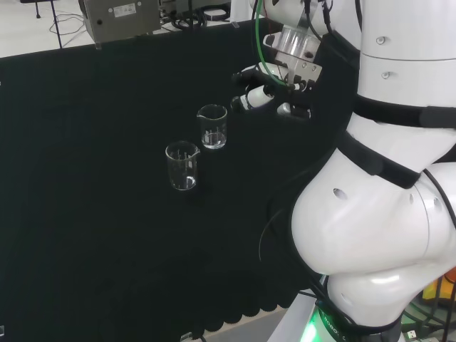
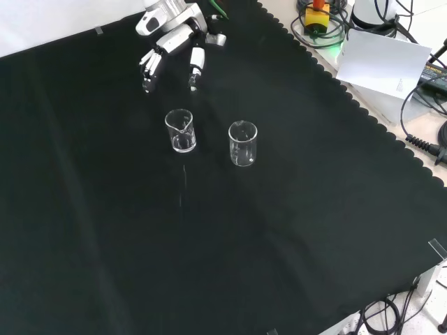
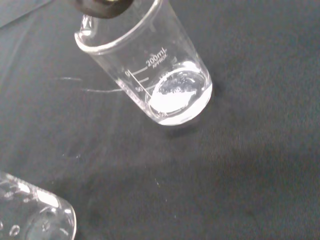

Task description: Pick up the beaker on the right.

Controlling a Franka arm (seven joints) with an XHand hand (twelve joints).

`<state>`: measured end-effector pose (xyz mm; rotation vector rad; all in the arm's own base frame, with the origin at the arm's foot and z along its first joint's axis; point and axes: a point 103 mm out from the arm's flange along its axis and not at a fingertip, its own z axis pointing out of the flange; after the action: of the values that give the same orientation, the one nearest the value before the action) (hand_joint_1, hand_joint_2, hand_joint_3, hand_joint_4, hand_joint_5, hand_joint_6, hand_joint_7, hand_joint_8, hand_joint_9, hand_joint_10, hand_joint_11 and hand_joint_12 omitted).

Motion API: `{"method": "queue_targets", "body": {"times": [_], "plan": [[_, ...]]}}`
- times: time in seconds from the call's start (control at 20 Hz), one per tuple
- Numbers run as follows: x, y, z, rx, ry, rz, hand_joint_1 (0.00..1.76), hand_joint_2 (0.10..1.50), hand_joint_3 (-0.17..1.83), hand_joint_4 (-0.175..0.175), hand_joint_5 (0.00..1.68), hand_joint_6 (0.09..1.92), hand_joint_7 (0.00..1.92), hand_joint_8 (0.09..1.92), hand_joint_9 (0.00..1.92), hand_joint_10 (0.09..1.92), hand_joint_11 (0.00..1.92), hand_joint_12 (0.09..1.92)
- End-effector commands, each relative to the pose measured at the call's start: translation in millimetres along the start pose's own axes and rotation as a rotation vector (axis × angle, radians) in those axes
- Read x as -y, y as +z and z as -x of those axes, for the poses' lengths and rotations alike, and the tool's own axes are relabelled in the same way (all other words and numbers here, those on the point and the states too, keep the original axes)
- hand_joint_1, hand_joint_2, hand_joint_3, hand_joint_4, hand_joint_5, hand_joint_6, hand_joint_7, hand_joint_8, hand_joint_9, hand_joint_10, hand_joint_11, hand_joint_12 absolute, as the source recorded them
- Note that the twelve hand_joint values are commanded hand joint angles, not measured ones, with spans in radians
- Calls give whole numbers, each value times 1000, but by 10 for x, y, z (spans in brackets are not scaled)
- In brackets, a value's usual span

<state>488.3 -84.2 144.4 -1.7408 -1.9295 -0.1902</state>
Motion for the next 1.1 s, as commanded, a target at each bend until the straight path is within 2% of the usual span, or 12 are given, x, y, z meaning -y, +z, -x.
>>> {"method": "queue_targets", "body": {"times": [0.05,0.15,0.4,0.65,1.0,1.1], "plan": [[-85,193,-61,-20,-41,-17,824,888,-175,-35,506,87,261,668,435,668,79,1410],[-159,309,-134,-36,-44,-17,825,883,-175,-35,498,87,254,665,416,656,65,1407],[-208,363,44,-91,-90,-23,794,866,-175,-36,488,87,210,646,335,627,11,1403],[-268,403,103,-123,-109,-3,757,845,-175,-35,473,87,197,641,325,626,0,1404],[-343,515,87,-162,-164,-48,738,821,-175,-34,396,87,145,633,288,624,0,1355],[-371,559,89,-187,-177,-85,737,820,-175,-32,373,87,132,632,277,624,0,1338]]}}
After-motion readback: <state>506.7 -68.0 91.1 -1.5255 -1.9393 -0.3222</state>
